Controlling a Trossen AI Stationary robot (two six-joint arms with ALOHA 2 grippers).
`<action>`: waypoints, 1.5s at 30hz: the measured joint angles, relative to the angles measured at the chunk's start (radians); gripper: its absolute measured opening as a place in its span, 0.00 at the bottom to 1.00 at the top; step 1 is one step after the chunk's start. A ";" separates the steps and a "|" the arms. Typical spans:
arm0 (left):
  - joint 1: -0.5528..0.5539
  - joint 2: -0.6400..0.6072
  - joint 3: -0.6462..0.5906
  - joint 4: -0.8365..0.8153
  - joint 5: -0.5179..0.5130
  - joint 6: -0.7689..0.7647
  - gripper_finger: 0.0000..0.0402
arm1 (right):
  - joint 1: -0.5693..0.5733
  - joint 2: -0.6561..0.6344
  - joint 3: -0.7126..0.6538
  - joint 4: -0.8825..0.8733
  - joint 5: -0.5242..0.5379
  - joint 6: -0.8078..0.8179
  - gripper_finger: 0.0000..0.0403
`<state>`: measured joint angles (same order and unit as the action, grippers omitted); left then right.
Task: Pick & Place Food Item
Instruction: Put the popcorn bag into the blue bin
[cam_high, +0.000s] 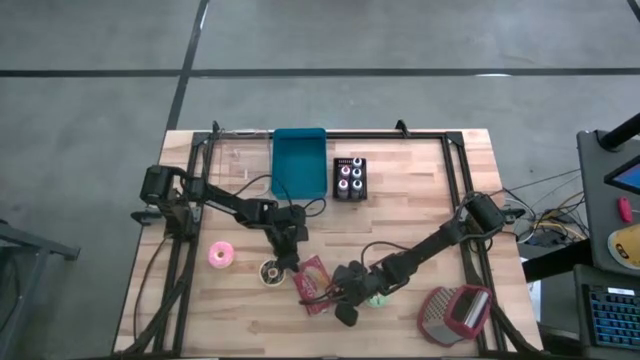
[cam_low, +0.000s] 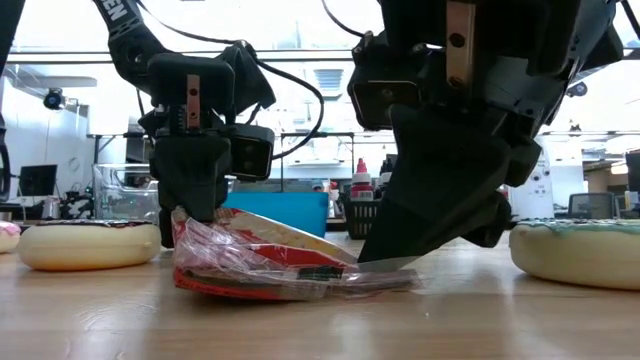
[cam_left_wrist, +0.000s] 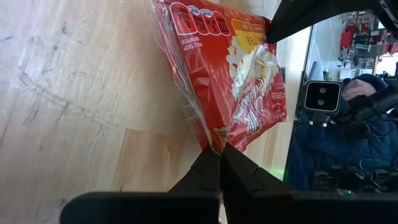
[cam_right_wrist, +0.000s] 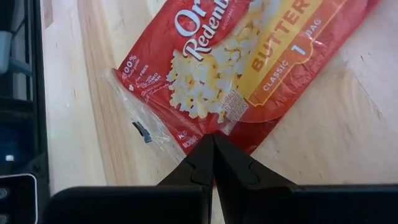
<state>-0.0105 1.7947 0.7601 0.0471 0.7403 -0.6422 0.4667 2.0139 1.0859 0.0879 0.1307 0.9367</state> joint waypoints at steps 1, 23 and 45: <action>0.000 0.000 0.000 0.000 0.000 0.000 0.00 | 0.000 -0.001 0.000 0.000 0.000 -0.009 0.02; 0.012 -0.006 0.002 0.008 -0.069 0.021 0.00 | 0.002 -0.107 0.055 -0.229 0.227 -0.071 0.02; 0.035 -0.284 0.002 -0.127 -0.182 0.044 0.00 | 0.093 -0.287 -0.092 -0.417 0.426 -0.090 0.02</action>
<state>0.0242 1.5103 0.7616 -0.0798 0.5584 -0.5978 0.5595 1.7265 0.9939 -0.3290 0.5565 0.8465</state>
